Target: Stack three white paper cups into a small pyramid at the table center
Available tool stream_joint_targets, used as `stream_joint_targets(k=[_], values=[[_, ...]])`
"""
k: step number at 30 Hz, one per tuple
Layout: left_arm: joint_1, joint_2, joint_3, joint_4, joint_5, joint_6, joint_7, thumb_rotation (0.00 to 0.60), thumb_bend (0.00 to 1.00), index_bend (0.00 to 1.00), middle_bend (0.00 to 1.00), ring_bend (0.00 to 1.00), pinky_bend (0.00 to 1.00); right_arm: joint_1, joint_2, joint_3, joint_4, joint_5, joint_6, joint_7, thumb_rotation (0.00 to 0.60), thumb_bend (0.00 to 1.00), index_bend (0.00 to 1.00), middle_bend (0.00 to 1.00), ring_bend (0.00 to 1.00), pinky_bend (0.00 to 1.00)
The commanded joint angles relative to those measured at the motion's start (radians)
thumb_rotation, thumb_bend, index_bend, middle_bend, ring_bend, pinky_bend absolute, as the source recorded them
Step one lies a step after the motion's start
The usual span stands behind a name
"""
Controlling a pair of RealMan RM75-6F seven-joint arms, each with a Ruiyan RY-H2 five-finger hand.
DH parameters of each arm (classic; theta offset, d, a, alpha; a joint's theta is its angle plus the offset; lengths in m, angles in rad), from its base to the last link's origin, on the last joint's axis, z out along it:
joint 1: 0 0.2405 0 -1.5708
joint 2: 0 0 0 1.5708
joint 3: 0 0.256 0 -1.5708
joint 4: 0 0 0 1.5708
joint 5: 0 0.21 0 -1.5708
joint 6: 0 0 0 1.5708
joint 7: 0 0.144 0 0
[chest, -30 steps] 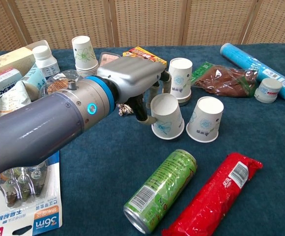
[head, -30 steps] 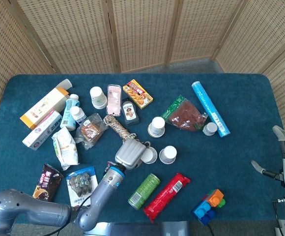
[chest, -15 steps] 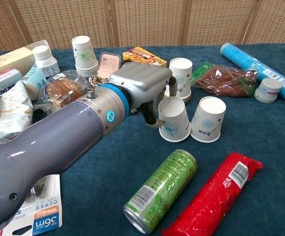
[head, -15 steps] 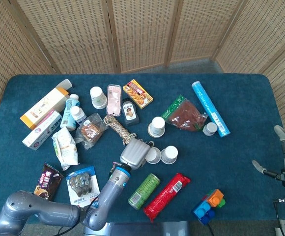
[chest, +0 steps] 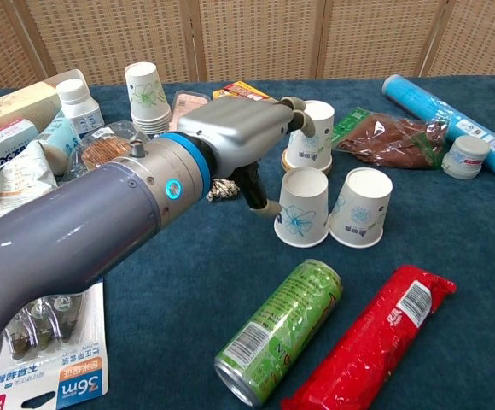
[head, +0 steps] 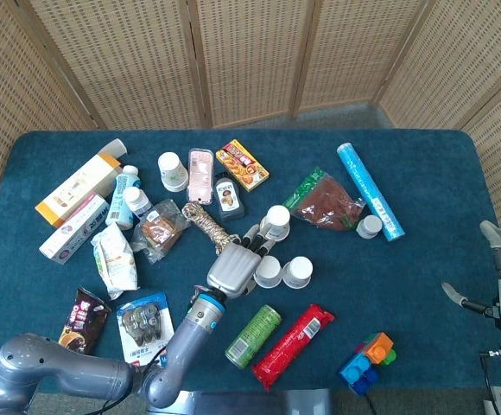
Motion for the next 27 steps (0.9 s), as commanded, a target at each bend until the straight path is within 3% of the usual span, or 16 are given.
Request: stream_joint_targets(k=[1, 9, 22, 27], values=[[0.019, 0.048, 0.019, -0.064, 0.018, 0.024, 0.008, 0.6, 0.27, 0.12, 0.0, 0.0, 0.38, 0.0, 0.0, 0.0, 0.0, 0.0, 0.0, 0.0, 0.6, 0.14, 0.0, 0.04, 0.1, 0.15], [0.067, 0.191, 0.056, -0.203, 0.037, 0.05, 0.002, 0.6, 0.27, 0.11, 0.0, 0.0, 0.31, 0.0, 0.0, -0.003, -0.006, -0.007, 0.003, -0.009, 0.6, 0.14, 0.0, 0.04, 0.1, 0.15], [0.146, 0.388, 0.141, -0.275, 0.153, 0.062, -0.089, 0.6, 0.27, 0.09, 0.0, 0.0, 0.24, 0.003, -0.008, -0.011, -0.012, -0.022, 0.006, -0.043, 0.6, 0.14, 0.0, 0.04, 0.1, 0.15], [0.192, 0.505, 0.184, -0.35, 0.222, 0.09, -0.111, 0.6, 0.27, 0.05, 0.0, 0.0, 0.12, 0.004, -0.009, -0.012, -0.013, -0.024, 0.006, -0.049, 0.6, 0.14, 0.0, 0.04, 0.1, 0.15]])
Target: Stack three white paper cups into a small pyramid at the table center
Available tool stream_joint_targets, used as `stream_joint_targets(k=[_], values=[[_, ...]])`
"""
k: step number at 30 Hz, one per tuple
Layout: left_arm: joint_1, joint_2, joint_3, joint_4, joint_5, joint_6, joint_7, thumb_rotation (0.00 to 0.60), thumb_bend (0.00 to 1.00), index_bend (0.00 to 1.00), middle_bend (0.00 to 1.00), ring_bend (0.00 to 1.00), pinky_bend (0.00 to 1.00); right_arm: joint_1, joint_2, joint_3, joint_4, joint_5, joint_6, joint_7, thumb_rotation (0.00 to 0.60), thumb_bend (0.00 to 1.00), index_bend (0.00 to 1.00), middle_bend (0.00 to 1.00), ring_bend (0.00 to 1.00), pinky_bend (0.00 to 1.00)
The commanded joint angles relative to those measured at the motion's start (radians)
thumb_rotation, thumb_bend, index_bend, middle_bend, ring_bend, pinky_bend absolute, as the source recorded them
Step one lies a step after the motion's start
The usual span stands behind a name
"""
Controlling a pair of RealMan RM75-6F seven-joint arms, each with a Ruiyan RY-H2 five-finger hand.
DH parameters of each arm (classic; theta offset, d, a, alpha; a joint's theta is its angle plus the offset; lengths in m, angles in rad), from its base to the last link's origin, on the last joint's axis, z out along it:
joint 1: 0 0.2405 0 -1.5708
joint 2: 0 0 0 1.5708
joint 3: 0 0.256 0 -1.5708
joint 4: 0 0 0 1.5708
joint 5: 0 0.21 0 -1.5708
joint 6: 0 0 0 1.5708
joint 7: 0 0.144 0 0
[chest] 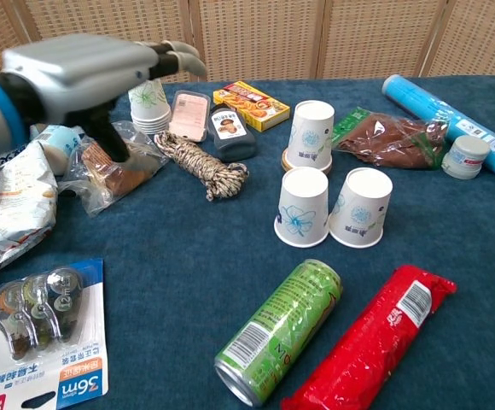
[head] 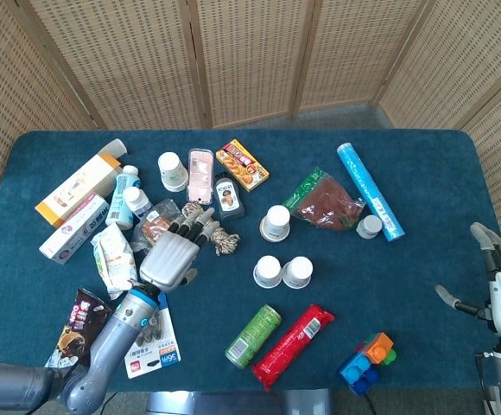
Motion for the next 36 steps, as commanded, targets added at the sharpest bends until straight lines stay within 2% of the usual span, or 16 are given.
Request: stream_joint_targets(k=[1, 5, 12, 18, 24, 27, 33, 36], values=[[0.045, 0.098, 0.042, -0.069, 0.061, 0.03, -0.02, 0.6, 0.27, 0.05, 0.0, 0.0, 0.09, 0.0, -0.001, -0.001, 0.0, -0.001, 0.0, -0.002, 0.6, 0.14, 0.0, 0.04, 0.1, 0.15], [0.099, 0.216, 0.09, -0.146, 0.113, 0.066, -0.039, 0.6, 0.27, 0.05, 0.0, 0.0, 0.01, 0.001, -0.003, -0.003, 0.0, -0.004, -0.001, -0.008, 0.6, 0.14, 0.0, 0.04, 0.1, 0.15], [0.212, 0.433, 0.183, -0.227, 0.225, 0.118, -0.139, 0.6, 0.27, 0.04, 0.0, 0.0, 0.0, 0.004, -0.01, -0.011, -0.002, -0.015, -0.002, -0.031, 0.6, 0.14, 0.0, 0.04, 0.1, 0.15], [0.311, 0.535, 0.246, -0.211, 0.327, 0.163, -0.247, 0.6, 0.27, 0.04, 0.0, 0.0, 0.0, 0.009, -0.019, -0.019, -0.001, -0.021, -0.01, -0.063, 0.6, 0.14, 0.0, 0.04, 0.1, 0.15], [0.413, 0.533, 0.267, -0.089, 0.408, 0.212, -0.488, 0.6, 0.28, 0.06, 0.0, 0.0, 0.0, 0.012, -0.029, -0.026, -0.002, -0.031, -0.012, -0.093, 0.6, 0.14, 0.0, 0.04, 0.1, 0.15], [0.462, 0.518, 0.276, -0.019, 0.443, 0.242, -0.567, 0.6, 0.28, 0.06, 0.0, 0.0, 0.0, 0.013, -0.035, -0.032, -0.001, -0.034, -0.015, -0.105, 0.6, 0.14, 0.0, 0.04, 0.1, 0.15], [0.556, 0.509, 0.294, 0.07, 0.521, 0.323, -0.669, 0.6, 0.28, 0.06, 0.0, 0.0, 0.0, 0.014, -0.043, -0.039, 0.0, -0.041, -0.017, -0.126, 0.6, 0.14, 0.0, 0.04, 0.1, 0.15], [0.595, 0.521, 0.301, 0.064, 0.521, 0.338, -0.682, 0.6, 0.28, 0.05, 0.0, 0.0, 0.0, 0.016, -0.052, -0.05, 0.002, -0.051, -0.022, -0.142, 0.6, 0.14, 0.0, 0.04, 0.1, 0.15]])
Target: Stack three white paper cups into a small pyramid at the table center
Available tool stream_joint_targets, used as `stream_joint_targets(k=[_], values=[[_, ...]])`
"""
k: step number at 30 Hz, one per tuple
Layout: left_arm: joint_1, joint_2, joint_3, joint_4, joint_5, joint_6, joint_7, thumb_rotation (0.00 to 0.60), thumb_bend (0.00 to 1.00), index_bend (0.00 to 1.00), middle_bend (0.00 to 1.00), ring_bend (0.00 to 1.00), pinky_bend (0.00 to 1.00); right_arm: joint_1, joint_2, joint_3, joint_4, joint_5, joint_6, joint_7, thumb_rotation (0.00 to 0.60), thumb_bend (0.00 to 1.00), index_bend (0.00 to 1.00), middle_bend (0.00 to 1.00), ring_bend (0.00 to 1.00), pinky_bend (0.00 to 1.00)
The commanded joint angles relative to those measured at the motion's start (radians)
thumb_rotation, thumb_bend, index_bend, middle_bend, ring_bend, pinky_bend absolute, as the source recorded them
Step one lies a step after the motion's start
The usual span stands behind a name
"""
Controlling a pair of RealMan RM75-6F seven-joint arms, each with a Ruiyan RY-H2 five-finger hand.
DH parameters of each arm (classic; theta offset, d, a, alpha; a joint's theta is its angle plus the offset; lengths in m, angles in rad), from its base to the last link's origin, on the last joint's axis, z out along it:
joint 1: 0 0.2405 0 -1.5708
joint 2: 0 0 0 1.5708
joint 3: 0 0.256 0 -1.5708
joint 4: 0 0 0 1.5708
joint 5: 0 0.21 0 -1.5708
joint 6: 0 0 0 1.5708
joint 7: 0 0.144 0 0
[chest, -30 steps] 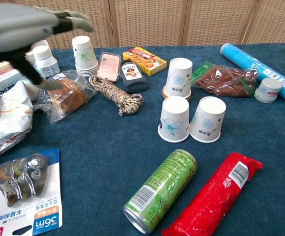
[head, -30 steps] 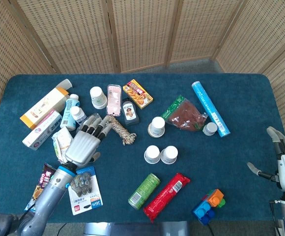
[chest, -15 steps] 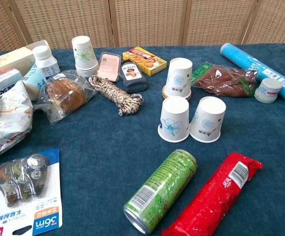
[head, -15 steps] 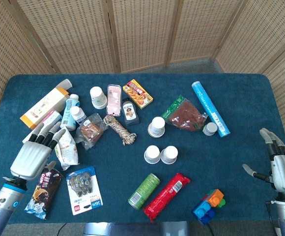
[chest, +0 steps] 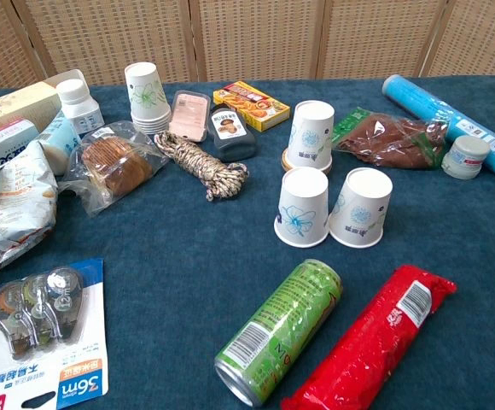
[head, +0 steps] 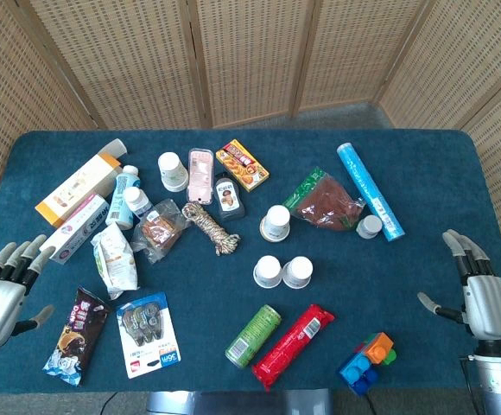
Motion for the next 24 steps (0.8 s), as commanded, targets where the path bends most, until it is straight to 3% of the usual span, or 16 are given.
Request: stream_joint_targets(k=[1, 7, 13, 19, 24], values=[[0.04, 0.016, 0.013, -0.01, 0.001, 0.012, -0.015, 0.6, 0.28, 0.05, 0.0, 0.0, 0.0, 0.002, -0.008, -0.009, 0.002, -0.007, -0.006, -0.015, 0.6, 0.14, 0.0, 0.04, 0.1, 0.15], [0.062, 0.062, 0.005, -0.031, 0.011, -0.004, -0.035, 0.6, 0.28, 0.06, 0.0, 0.0, 0.0, 0.012, -0.014, -0.017, 0.001, -0.01, -0.029, -0.044, 0.6, 0.14, 0.01, 0.04, 0.1, 0.15], [0.071, 0.098, -0.01, -0.029, 0.03, -0.019, -0.086, 0.6, 0.28, 0.06, 0.0, 0.0, 0.0, 0.074, 0.02, -0.013, -0.06, -0.018, -0.125, -0.094, 0.6, 0.14, 0.01, 0.04, 0.1, 0.15], [0.079, 0.11, -0.027, -0.029, 0.039, -0.038, -0.108, 0.6, 0.27, 0.06, 0.0, 0.0, 0.0, 0.186, 0.066, 0.041, -0.167, 0.037, -0.282, -0.162, 0.6, 0.15, 0.02, 0.05, 0.1, 0.15], [0.088, 0.119, -0.041, -0.028, 0.044, -0.045, -0.125, 0.6, 0.28, 0.06, 0.0, 0.0, 0.0, 0.279, 0.052, 0.094, -0.206, 0.116, -0.395, -0.246, 0.6, 0.16, 0.03, 0.06, 0.1, 0.15]])
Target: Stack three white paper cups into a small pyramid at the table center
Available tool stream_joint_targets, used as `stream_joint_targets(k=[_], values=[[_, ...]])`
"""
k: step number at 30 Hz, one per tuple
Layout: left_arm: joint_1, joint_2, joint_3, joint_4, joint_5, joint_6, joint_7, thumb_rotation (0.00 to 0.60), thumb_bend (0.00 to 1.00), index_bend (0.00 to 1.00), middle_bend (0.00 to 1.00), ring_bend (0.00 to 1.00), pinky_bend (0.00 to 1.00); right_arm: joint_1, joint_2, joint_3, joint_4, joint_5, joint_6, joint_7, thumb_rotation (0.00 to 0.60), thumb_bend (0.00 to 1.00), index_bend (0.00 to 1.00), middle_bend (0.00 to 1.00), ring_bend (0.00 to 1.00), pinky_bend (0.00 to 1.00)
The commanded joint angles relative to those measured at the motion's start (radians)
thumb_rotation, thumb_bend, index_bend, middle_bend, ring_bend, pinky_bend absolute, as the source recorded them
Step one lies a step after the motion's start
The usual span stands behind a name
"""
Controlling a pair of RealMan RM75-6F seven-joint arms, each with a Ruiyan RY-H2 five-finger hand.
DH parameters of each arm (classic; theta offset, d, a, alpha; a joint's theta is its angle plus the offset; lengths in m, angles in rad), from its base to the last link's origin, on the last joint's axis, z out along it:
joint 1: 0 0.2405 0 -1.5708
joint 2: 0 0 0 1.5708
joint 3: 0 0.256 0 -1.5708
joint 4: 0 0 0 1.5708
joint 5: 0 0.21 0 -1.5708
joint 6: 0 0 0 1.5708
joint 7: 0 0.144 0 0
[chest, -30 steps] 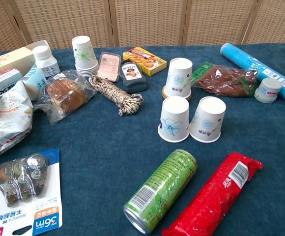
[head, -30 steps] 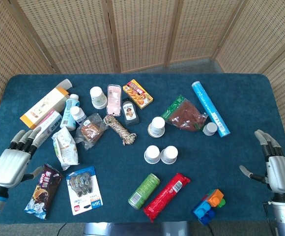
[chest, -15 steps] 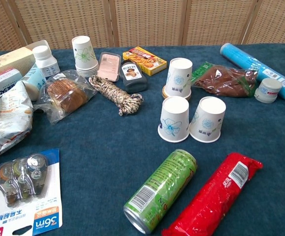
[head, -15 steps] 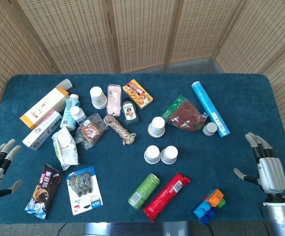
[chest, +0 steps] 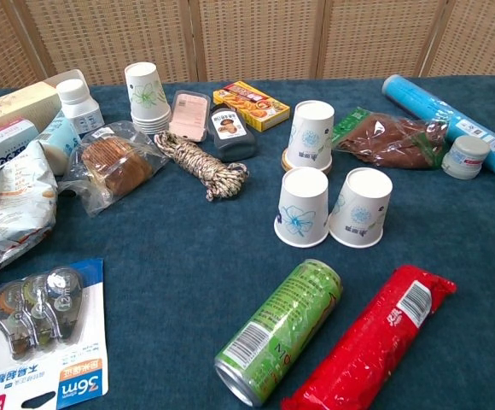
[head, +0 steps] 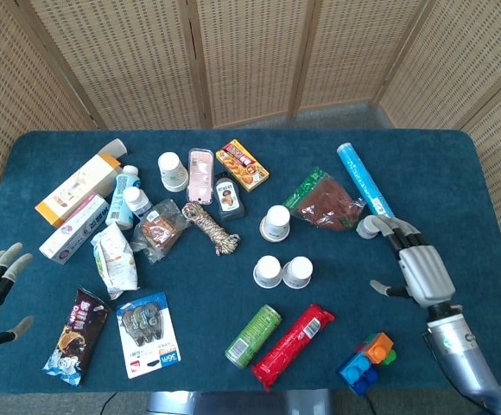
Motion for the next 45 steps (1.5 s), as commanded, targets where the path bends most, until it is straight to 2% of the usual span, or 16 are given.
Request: stream_joint_targets(k=[1, 6, 23, 32, 40, 45], values=[[0.006, 0.005, -0.008, 0.003, 0.005, -0.002, -0.008, 0.6, 0.28, 0.06, 0.0, 0.0, 0.0, 0.084, -0.015, 0.05, -0.033, 0.076, -0.094, -0.073, 0.6, 0.16, 0.03, 0.06, 0.1, 0.15], [0.015, 0.013, -0.017, 0.004, 0.009, -0.012, -0.023, 0.6, 0.28, 0.06, 0.0, 0.0, 0.0, 0.175, -0.08, 0.091, -0.007, 0.172, -0.184, -0.137, 0.6, 0.16, 0.03, 0.07, 0.1, 0.15], [0.022, 0.008, -0.056, -0.009, -0.043, -0.086, 0.001, 0.6, 0.28, 0.07, 0.0, 0.0, 0.0, 0.413, -0.282, 0.157, 0.152, 0.39, -0.353, -0.265, 0.6, 0.16, 0.03, 0.13, 0.1, 0.15], [0.026, 0.004, -0.073, -0.007, -0.061, -0.107, 0.012, 0.6, 0.28, 0.07, 0.0, 0.0, 0.0, 0.526, -0.368, 0.169, 0.242, 0.546, -0.419, -0.353, 0.6, 0.13, 0.05, 0.14, 0.1, 0.15], [0.029, 0.007, -0.086, -0.002, -0.076, -0.119, 0.003, 0.6, 0.28, 0.07, 0.0, 0.0, 0.0, 0.592, -0.419, 0.162, 0.3, 0.647, -0.426, -0.405, 0.6, 0.12, 0.09, 0.17, 0.13, 0.15], [0.031, 0.009, -0.093, -0.001, -0.08, -0.127, -0.003, 0.6, 0.28, 0.07, 0.0, 0.0, 0.0, 0.608, -0.454, 0.152, 0.338, 0.656, -0.401, -0.411, 0.6, 0.16, 0.16, 0.26, 0.2, 0.18]])
